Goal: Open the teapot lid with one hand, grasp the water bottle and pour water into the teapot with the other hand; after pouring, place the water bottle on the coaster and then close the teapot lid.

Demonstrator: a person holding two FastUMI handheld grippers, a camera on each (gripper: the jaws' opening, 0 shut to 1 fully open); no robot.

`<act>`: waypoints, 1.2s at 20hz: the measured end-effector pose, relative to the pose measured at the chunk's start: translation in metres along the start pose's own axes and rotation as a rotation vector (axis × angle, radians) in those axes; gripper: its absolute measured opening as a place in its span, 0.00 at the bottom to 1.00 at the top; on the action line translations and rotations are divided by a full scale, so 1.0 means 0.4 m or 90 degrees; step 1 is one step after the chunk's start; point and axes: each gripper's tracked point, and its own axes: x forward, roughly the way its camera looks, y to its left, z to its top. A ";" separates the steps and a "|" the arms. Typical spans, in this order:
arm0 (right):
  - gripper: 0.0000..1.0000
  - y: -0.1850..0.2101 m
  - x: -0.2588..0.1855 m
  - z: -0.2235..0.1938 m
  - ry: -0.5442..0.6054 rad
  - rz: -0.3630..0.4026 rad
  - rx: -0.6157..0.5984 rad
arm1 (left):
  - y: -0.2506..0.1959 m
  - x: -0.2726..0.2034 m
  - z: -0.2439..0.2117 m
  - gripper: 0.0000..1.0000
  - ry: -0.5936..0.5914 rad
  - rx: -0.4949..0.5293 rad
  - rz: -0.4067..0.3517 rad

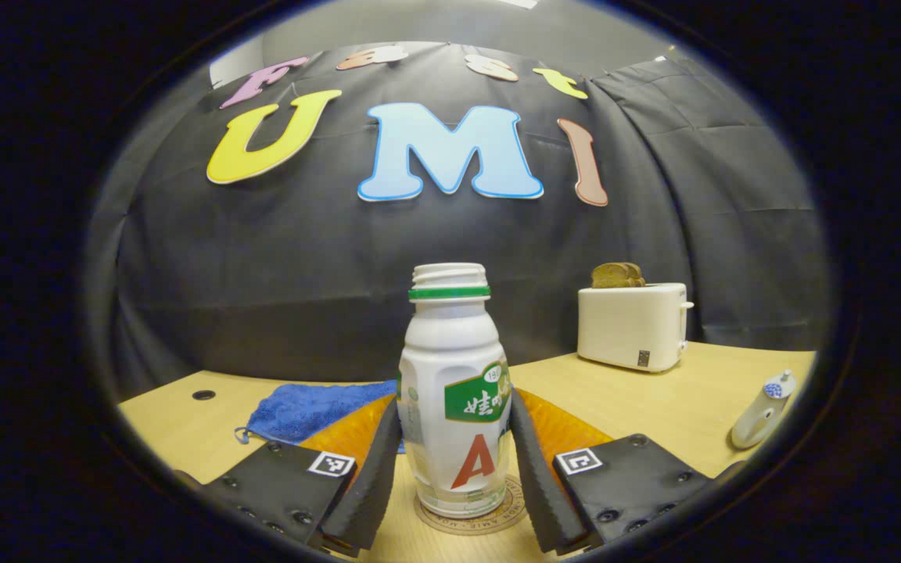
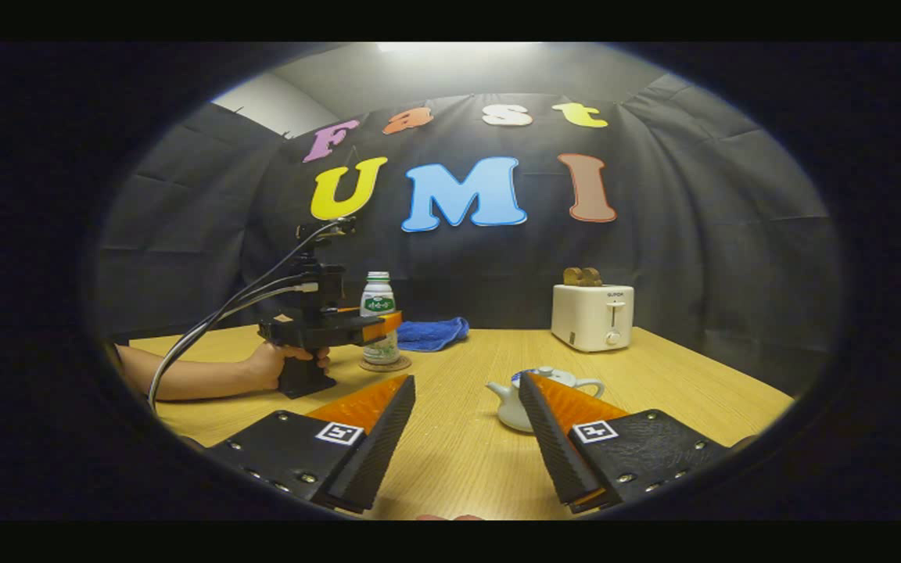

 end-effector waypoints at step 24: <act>0.82 0.111 0.020 0.002 0.002 -0.076 0.001 | -0.099 -0.557 0.007 1.00 0.002 -0.028 0.072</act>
